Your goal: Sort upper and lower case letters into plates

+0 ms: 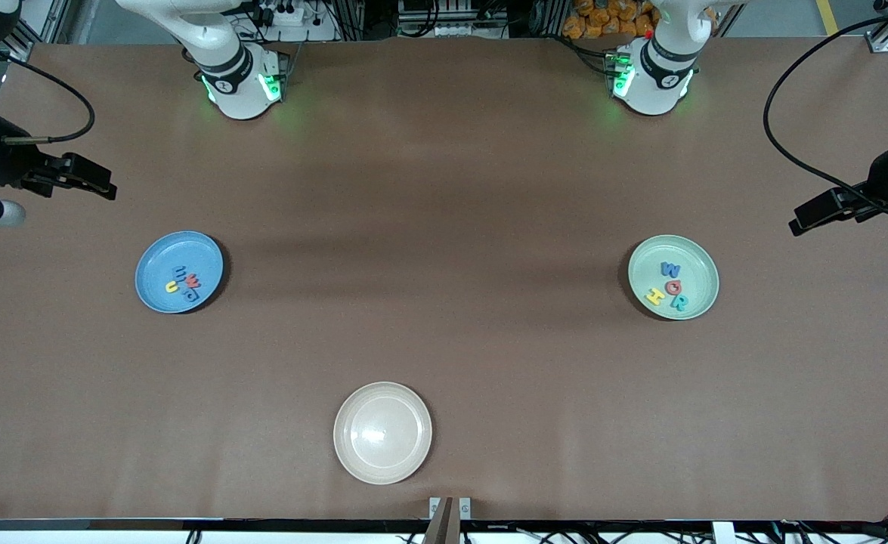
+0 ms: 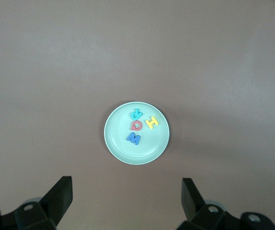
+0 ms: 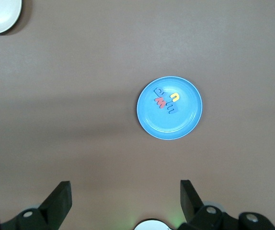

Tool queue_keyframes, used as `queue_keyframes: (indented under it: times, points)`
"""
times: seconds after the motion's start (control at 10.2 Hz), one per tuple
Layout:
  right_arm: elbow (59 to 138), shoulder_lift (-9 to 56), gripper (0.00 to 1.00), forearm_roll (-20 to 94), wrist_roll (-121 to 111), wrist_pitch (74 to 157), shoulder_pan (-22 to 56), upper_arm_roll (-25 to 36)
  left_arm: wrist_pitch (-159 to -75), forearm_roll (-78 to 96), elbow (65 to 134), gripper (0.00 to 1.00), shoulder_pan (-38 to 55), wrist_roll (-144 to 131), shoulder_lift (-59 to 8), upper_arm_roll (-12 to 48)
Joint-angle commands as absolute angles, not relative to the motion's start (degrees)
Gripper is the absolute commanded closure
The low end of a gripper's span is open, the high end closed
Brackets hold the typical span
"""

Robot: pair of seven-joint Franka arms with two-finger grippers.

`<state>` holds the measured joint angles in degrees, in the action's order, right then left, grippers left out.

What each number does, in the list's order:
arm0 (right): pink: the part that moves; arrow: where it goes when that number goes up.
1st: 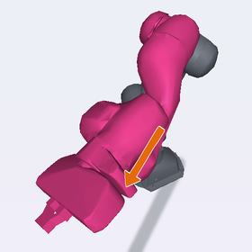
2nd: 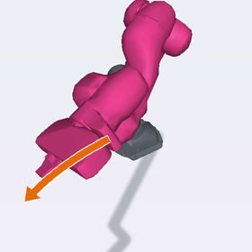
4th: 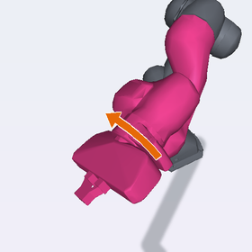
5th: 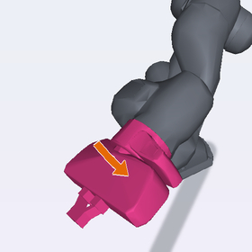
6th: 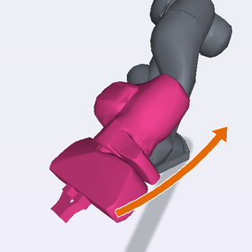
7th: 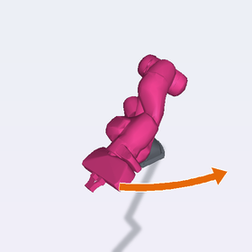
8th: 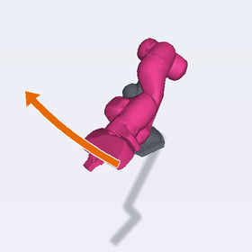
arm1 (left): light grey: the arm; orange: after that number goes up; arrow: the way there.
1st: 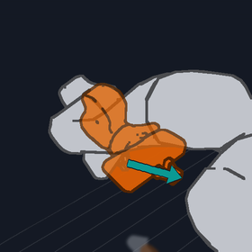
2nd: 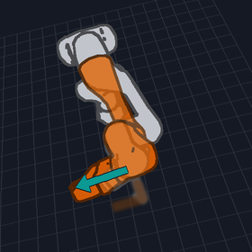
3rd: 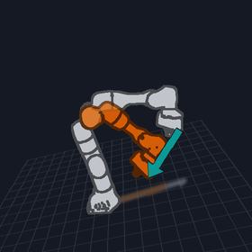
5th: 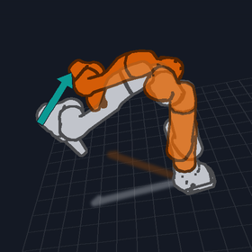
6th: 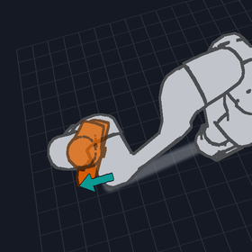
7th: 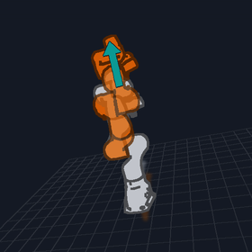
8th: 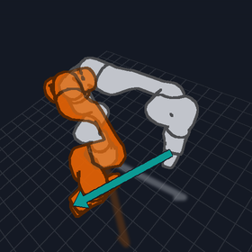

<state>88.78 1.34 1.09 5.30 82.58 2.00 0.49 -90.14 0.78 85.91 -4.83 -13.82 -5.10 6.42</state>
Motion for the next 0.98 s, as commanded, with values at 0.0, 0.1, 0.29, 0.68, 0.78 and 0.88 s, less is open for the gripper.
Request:
queue_keyframes:
  times: [0.0,0.1,0.29,0.68,0.78,0.88]
  points:
    - [87.8,1.58,0.0,0.62,5.19,82.18,1.49,0.09,-89.3,1.06,85.52,0.0,-3.69,-13.19,-4.83,5.71]
    - [87.89,1.58,0.0,0.7,5.19,82.18,1.32,0.09,-89.38,0.53,85.52,0.0,-3.69,-13.1,-4.83,5.71]
    - [87.8,1.67,0.0,0.7,5.19,82.18,1.32,0.09,-89.38,1.05,85.43,0.0,-3.69,-13.27,-4.92,5.8]
    - [87.89,1.67,0.0,1.23,5.54,82.18,1.06,0.09,-89.3,1.41,83.95,0.0,-3.6,-13.01,-4.75,6.24]
    - [87.89,1.67,0.0,1.23,5.45,82.18,0.88,0.09,-89.21,1.67,82.89,0.0,-3.43,-12.83,-4.75,6.07]
    - [87.89,1.67,0.0,1.32,5.45,82.18,0.88,0.09,-89.21,1.84,82.71,0.0,-3.34,-12.75,-4.75,6.06]
